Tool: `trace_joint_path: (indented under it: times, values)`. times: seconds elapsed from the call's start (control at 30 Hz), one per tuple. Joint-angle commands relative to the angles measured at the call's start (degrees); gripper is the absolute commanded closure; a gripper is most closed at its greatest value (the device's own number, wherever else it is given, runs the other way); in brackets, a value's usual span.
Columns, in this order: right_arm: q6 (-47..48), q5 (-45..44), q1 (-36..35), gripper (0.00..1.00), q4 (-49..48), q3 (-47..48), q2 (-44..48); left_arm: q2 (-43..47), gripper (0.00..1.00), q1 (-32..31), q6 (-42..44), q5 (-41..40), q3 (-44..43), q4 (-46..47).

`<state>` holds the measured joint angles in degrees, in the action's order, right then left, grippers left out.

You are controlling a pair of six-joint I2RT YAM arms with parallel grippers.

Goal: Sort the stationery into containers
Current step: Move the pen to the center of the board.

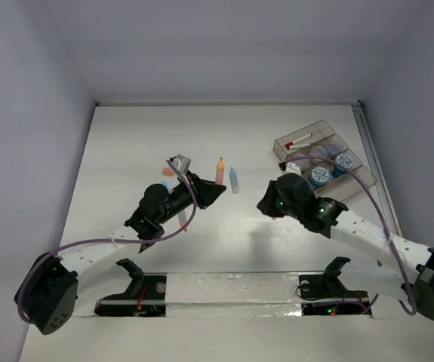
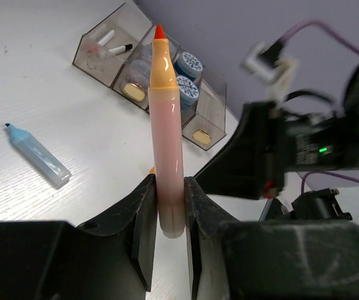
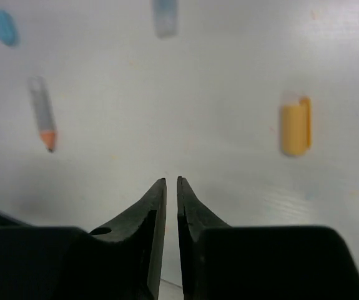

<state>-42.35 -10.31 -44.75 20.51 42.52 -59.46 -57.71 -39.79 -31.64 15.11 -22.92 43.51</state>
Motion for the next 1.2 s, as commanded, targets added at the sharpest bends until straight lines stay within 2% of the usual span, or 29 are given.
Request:
trace_joint_path:
  times: [0.0,0.07,0.2,0.3,0.4,0.53,0.97,1.17]
  values:
    - [-7.5,-1.1,1.2,0.83,6.1,-4.3,-1.6,2.7,1.00,-0.4,2.5,2.8,1.5,2.9]
    - [-9.9,0.5,1.7,0.82,5.1,-5.9,-2.1,3.2,1.00,-0.4,3.2,2.4,2.1,3.0]
    - [-12.3,3.6,3.0,0.53,2.6,-9.6,-5.6,3.9,1.00,-0.4,4.6,2.1,3.5,3.6]
    - [-12.5,3.9,3.7,0.47,-1.3,-10.4,-8.1,3.9,1.00,-0.9,4.9,2.7,4.0,4.2]
    - [-12.1,4.4,3.7,0.45,-6.8,-10.7,-10.8,4.0,1.00,-0.9,4.7,3.5,4.4,4.4]
    - [-12.8,1.6,3.7,0.45,-8.7,-10.2,-13.4,4.4,1.00,-2.1,5.4,2.6,4.0,3.7]
    - [-12.4,-9.3,6.2,0.44,-1.4,-8.0,-17.9,5.1,1.00,-2.7,6.1,0.4,4.2,2.2]
    - [-10.5,-10.7,8.2,0.36,0.5,-8.0,-16.5,5.1,1.00,-2.7,6.2,0.1,4.1,2.2]
